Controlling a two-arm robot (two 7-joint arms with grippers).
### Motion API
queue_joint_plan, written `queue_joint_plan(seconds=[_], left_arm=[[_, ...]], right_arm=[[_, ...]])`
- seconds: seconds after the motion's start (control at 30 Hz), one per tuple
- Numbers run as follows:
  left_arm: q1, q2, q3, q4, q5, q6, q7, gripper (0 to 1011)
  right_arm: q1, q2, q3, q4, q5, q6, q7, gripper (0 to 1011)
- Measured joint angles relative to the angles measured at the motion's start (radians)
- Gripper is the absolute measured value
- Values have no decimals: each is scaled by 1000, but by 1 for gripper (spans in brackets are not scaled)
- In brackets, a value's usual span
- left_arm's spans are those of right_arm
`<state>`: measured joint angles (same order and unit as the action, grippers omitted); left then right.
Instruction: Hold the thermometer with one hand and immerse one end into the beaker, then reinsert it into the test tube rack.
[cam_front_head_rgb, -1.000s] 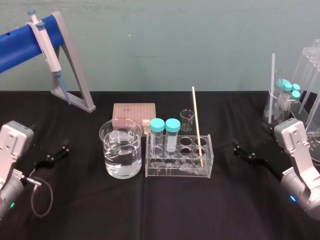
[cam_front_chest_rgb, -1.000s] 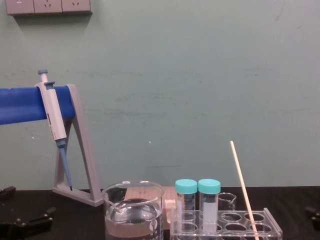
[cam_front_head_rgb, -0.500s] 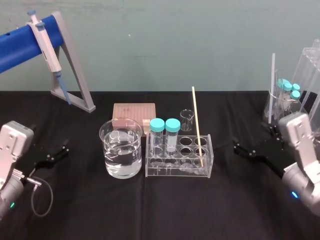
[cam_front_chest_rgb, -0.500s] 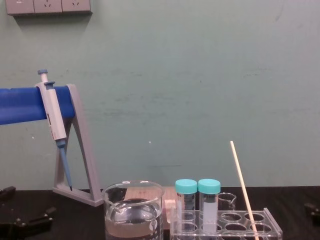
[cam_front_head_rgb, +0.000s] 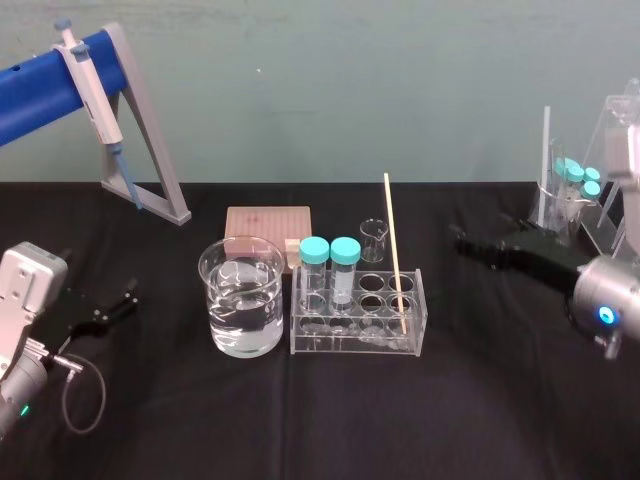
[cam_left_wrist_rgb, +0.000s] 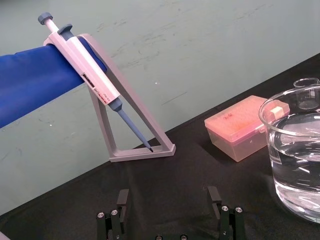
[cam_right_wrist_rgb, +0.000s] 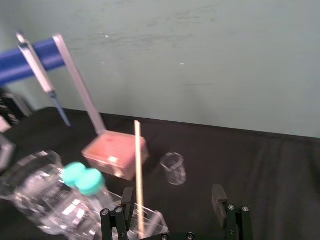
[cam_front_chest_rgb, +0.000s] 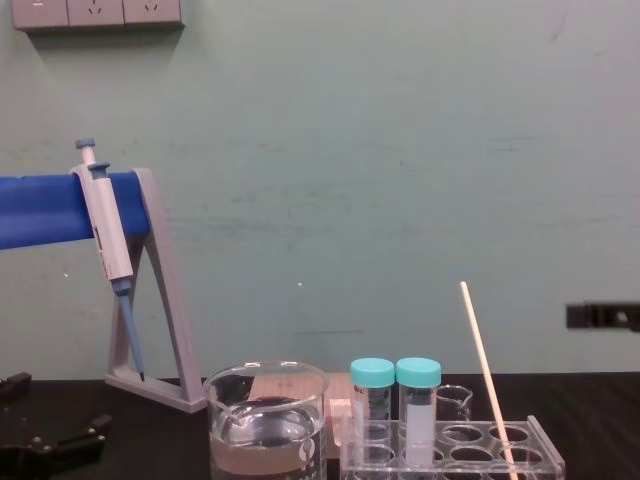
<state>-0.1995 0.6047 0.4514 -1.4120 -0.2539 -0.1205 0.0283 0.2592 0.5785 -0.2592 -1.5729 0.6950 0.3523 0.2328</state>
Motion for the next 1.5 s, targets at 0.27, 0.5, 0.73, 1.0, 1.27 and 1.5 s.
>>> queue_joint_plan(seconds=[0.27, 0.5, 0.73, 1.0, 1.27, 1.5], left_arm=[[0, 0, 0, 0, 0, 0, 0, 1004], [0, 0, 0, 0, 0, 0, 0, 1004], [0, 0, 0, 0, 0, 0, 0, 1004], [0, 0, 0, 0, 0, 0, 0, 1004], [0, 0, 0, 0, 0, 0, 0, 1004], [0, 0, 0, 0, 0, 0, 0, 1004]], right_arm=[[132, -21, -24, 21, 99, 189, 15, 1003], [209, -29, -91, 34, 103, 254, 8, 1003], [272, -63, -148, 99, 78, 246, -11, 1003], [331, -111, -198, 200, 45, 234, -27, 1003], [365, -152, -225, 271, -1, 221, -31, 1003], [371, -170, -231, 297, -35, 198, -26, 1003]])
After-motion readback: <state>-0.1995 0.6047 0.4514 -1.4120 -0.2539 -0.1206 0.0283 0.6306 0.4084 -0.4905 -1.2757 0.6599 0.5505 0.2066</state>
